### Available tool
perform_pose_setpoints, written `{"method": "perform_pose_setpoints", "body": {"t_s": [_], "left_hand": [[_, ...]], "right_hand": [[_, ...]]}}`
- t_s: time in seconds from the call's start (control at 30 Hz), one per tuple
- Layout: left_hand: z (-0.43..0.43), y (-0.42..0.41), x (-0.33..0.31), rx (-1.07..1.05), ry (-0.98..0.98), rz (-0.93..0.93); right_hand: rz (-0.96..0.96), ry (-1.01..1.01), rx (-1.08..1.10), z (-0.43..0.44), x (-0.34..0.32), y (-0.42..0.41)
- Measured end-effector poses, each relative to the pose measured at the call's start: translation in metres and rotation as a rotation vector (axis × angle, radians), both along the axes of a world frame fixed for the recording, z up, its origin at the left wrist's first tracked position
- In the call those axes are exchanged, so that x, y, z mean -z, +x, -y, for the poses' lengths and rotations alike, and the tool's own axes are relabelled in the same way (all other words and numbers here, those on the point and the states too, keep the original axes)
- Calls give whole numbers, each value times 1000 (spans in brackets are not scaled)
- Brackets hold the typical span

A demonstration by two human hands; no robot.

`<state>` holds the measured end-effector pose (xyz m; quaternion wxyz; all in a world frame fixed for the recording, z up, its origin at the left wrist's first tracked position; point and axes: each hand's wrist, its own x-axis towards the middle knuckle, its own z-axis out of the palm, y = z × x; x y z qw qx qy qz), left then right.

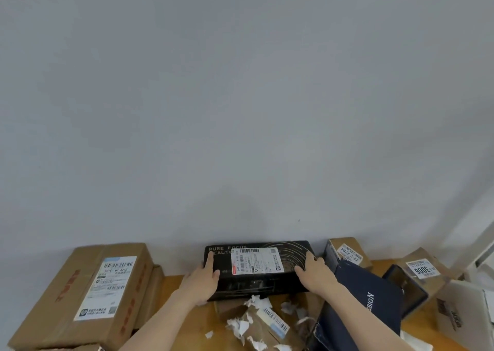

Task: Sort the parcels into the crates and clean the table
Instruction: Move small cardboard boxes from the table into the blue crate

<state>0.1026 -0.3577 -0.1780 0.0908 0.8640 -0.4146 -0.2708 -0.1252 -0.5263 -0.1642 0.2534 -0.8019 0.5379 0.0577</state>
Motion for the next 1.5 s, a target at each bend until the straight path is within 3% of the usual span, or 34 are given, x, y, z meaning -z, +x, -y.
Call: {"method": "perform_pose_setpoints", "body": {"t_s": [0.23,0.5,1.0,1.2,1.33,1.5], "left_hand": [[-17,-2,-3,-55,-133,-113],[-52,-11,-48,-189,-362,-158],[-179,-49,-149,-251,-831,-115],[-239,-75,-169,-395,-860,-368],[-279,-99,-165,-489,-998,-514],[-323,-127,-162,-400,-954,-448]], "right_hand": [[288,172,259,0,-9,1],[587,367,464,-40,-37,-8],[1031,352,410,-149,-127,-34],[1163,356,422,-202,-134,-68],[1219,384,446,-235,-126,-94],[1208,333,464,-292,-122,-133]]}}
